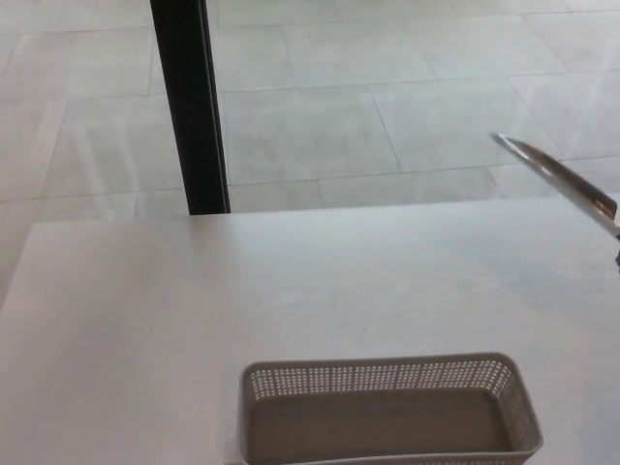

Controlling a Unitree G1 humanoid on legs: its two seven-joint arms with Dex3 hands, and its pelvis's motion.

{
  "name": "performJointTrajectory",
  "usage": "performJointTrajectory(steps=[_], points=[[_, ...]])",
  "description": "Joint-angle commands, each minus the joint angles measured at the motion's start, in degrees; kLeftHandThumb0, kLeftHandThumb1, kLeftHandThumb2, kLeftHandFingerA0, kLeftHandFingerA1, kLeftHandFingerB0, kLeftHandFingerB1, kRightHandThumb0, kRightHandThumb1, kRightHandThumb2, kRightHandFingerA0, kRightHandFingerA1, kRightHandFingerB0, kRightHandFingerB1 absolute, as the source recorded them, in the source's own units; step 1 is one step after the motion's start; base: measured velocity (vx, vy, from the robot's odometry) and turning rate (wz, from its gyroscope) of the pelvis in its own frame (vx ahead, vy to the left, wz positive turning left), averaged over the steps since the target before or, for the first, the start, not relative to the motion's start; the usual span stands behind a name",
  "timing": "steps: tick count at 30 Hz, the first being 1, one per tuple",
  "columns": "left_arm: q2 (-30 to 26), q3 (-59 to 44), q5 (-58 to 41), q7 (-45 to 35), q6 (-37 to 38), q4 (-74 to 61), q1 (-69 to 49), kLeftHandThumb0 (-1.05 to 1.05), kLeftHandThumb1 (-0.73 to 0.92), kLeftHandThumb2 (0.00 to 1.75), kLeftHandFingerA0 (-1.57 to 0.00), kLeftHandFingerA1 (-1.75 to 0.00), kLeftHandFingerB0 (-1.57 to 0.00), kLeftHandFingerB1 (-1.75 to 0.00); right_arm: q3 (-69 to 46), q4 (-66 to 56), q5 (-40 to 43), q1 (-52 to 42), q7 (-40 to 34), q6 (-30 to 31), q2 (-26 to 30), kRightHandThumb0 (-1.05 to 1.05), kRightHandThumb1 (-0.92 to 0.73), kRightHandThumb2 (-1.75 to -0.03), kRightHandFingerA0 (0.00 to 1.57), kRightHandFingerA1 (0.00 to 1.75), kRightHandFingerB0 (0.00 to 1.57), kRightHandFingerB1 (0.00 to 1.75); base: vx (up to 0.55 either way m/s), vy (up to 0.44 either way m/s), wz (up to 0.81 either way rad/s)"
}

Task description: A garden tool is kept on the righthand side and a container is kept on the lefthand side on a desk infront of the robot. the robot uses its right hand to pick up the garden tool and makes a scooping motion inside the container

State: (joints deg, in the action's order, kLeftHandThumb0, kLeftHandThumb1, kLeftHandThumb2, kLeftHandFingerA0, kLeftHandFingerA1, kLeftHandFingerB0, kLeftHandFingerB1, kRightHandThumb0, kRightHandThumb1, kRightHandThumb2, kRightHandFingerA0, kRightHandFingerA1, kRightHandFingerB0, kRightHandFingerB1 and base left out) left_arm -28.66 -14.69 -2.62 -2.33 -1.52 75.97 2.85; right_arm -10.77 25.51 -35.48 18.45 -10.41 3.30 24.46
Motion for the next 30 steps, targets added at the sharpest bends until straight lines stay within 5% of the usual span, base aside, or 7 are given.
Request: performJointTrajectory(steps=[1,2,6,14,21,27,30], points=[[-0.13,-1.06,-0.49,0.61,-0.13,0.16,0.24,-0.51,0.65,0.6,-0.56,-0.44,-0.42,-0.37,5.29,5.84,-2.83,0.43,-5.34,0.26,2.62,-0.17,-0.65,-0.8,0.89,1.68,0.77,1.33,0.0,0.0,0.0],[-0.22,-0.71,-0.11,0.03,0.52,-0.03,-0.04,-0.54,0.65,0.6,-0.56,-0.45,-0.41,-0.37,7.95,7.96,-4.2,-0.23,-6.18,-0.86,2.94,-0.2,-0.64,-0.73,0.96,1.67,0.87,0.78,0.0,0.0,0.0],[-0.28,0.25,0.89,0.53,0.6,-0.34,0.16,-0.53,0.69,0.59,-0.58,-0.43,-0.44,-0.36,13.04,10.9,-5.07,-0.92,-7.96,-2.45,4.14,-0.27,-0.65,-0.81,0.91,1.72,0.81,1.2,0.0,0.0,0.0],[0.08,0.07,0.3,0.88,-0.3,-0.61,0.91,-0.51,0.7,0.59,-0.56,-0.44,-0.45,-0.37,18.31,8.73,-4.49,-1.92,-7.01,1.83,2.6,-0.36,-0.54,-0.99,1.17,1.33,0.79,0.88,0.0,0.0,0.0],[0.1,0.57,0.77,0.88,-0.39,-0.51,0.58,-0.54,0.66,0.61,-0.55,-0.44,-0.42,-0.37,19.85,1.69,-0.75,-0.15,15.9,17.13,3.07,-0.76,-0.69,-0.96,0.72,0.82,0.03,0.29,0.0,0.0,0.0],[0.38,0.29,0.58,1.06,0.34,-0.39,0.59,-0.58,0.64,0.63,-0.55,-0.45,-0.42,-0.38,19.87,-2.98,1.68,-1.73,25.17,18.91,5.28,-1.05,-0.76,-1.13,0.0,0.2,0.0,0.06,0.0,0.0,0.0],[0.17,0.35,0.71,0.75,0.07,-0.14,0.53,-0.58,0.64,0.63,-0.55,-0.45,-0.42,-0.38,19.86,-4.26,1.21,-2.04,26.45,20.08,5.61,-0.98,-0.9,-0.68,0.0,0.0,0.0,0.0,0.0,0.0,0.0]])
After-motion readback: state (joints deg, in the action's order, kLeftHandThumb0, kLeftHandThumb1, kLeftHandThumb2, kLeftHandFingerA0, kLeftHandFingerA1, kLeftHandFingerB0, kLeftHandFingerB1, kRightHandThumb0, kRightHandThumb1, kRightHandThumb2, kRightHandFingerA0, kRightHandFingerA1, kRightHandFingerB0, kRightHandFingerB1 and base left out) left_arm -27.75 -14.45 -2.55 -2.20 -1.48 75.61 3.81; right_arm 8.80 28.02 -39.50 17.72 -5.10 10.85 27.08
